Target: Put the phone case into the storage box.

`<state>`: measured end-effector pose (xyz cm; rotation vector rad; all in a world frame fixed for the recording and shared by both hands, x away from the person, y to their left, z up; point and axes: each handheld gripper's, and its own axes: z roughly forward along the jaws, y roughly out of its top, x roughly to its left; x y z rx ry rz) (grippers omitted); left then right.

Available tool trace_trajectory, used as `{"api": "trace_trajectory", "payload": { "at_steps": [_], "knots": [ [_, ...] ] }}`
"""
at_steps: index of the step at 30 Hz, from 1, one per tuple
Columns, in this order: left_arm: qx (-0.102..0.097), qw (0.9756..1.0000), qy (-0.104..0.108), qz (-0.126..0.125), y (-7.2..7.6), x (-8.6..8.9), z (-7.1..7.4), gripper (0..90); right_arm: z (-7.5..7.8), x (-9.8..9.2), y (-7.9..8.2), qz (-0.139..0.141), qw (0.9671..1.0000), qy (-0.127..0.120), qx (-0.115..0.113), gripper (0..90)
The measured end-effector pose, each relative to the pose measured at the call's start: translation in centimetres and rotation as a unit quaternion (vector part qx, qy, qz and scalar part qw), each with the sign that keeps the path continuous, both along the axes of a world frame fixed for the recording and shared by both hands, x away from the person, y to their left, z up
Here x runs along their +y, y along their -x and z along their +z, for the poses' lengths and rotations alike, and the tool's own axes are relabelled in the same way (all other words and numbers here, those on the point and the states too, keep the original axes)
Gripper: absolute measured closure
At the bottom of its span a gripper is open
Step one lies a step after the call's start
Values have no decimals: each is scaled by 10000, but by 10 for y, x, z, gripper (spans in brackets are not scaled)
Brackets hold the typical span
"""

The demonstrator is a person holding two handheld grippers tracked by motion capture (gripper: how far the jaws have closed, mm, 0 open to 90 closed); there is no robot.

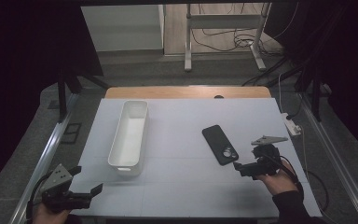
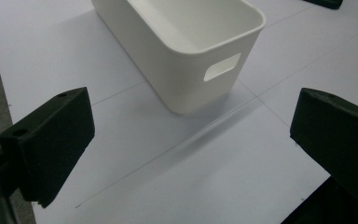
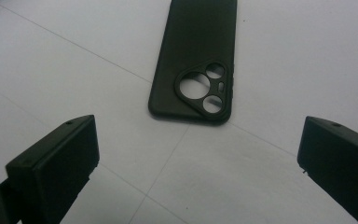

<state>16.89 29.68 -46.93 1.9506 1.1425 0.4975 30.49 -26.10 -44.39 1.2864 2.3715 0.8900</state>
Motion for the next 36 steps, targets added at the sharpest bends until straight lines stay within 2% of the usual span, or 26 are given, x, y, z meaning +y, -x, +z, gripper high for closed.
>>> {"api": "trace_trajectory", "payload": {
  "at_steps": [13, 22, 36],
  "knots": [
    [25, 10000, -28, 20, 0, -1, 0, 5, 0, 12, -20, 144, 9998, 94, 75, 0],
    [36, 10000, -21, -20, 0, -1, 0, 5, -2, 20, -35, 235, 9997, 50, 80, 0],
    [42, 10000, -35, -42, 0, -1, 0, 6, -9, 33, -59, 259, 9993, 103, 258, 0]
  ]
}}
